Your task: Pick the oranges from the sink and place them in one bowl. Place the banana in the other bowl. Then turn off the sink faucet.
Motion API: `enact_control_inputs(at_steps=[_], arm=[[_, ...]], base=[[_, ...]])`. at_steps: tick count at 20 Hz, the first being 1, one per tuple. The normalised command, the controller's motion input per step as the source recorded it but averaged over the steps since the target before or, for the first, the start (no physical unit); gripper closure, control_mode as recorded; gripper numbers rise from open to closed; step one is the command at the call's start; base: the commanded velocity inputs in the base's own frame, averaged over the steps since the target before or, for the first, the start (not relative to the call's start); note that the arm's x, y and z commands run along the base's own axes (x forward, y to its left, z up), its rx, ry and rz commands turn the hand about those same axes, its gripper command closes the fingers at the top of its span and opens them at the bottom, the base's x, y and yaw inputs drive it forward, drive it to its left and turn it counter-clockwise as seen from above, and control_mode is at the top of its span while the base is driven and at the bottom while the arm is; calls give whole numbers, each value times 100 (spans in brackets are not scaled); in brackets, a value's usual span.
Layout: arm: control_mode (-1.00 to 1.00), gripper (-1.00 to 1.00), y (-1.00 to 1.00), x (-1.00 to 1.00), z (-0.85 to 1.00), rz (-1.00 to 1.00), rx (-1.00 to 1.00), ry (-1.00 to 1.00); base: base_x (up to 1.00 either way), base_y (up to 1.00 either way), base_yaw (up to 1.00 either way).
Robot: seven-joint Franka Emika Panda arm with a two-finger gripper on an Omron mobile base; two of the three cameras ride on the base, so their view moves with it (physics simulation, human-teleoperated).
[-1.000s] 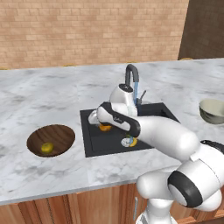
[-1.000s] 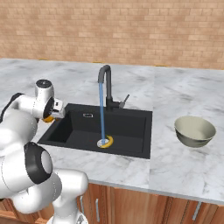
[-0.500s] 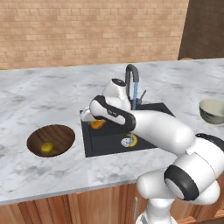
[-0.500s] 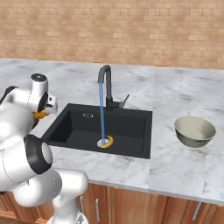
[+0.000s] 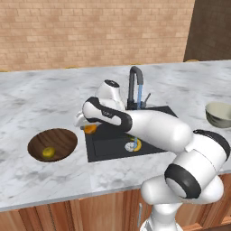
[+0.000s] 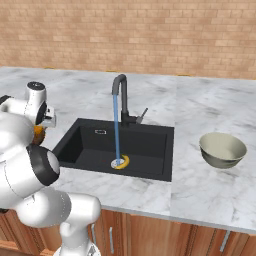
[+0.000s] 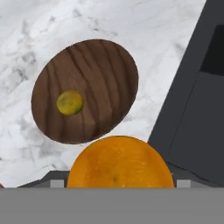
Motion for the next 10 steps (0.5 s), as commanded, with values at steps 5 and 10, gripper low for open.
enact_control_inputs(at_steps=[5, 10], arm=[[-100, 100, 35, -1, 0, 9, 0, 0], [-100, 100, 18, 2, 0, 0, 0, -1]], base=[[0, 0, 0], [0, 0, 0]])
